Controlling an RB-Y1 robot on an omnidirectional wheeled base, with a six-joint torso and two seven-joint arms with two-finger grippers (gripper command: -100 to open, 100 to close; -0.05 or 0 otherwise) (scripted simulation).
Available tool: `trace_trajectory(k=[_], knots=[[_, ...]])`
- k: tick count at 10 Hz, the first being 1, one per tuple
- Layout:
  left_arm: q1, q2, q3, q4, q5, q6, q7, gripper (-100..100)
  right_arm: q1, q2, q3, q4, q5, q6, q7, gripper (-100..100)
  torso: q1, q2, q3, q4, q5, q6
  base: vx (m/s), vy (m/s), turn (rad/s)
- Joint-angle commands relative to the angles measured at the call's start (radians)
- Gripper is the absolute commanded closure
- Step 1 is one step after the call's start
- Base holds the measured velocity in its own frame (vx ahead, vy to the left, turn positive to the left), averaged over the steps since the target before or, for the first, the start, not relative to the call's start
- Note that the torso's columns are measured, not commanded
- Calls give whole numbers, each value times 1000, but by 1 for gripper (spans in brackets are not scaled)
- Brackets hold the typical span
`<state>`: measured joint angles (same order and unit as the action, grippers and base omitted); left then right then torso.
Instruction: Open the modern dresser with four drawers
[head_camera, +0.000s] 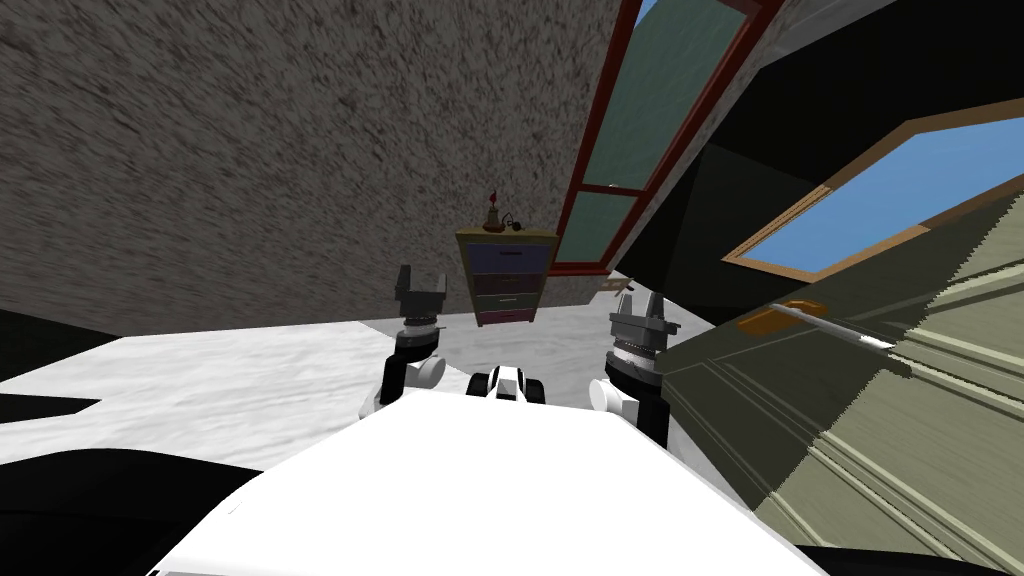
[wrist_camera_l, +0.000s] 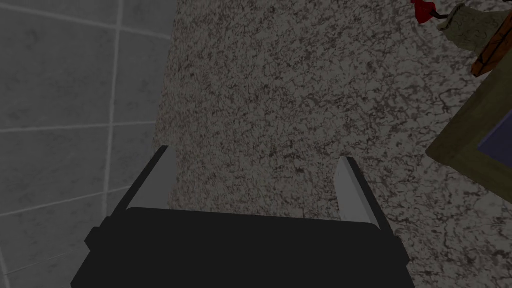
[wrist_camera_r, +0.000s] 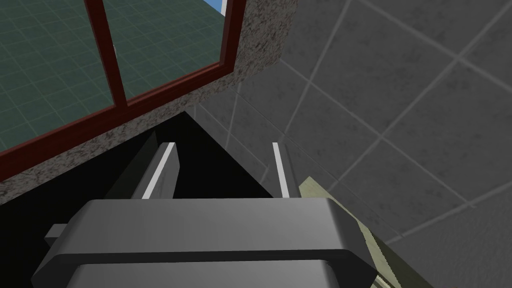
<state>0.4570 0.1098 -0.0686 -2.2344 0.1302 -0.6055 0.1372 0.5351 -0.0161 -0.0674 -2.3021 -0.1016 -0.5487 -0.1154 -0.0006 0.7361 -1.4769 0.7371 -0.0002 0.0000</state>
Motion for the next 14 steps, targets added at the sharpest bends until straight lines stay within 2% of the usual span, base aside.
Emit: trace_trajectory(k=[1,4,5,14], knots=[[-10,17,5,66,6,-16,9,-100,0,0,0,0,0,0,0,0,1,0,0,0,0,0,131,-37,-14],[-16,22,11,159,15,-46,22,-100,0,0,0,0,0,0,0,0,1,2,1,1,0,0,125,-52,-14],[-16,22,11,160,15,-46,22,-100,0,0,0,0,0,0,0,0,0,3,1,1,0,0,107,-41,0],[-33,52,29,444,44,-148,67,-100,0,0,0,0,0,0,0,0,2,3,1,1,1,0,149,-50,-14]])
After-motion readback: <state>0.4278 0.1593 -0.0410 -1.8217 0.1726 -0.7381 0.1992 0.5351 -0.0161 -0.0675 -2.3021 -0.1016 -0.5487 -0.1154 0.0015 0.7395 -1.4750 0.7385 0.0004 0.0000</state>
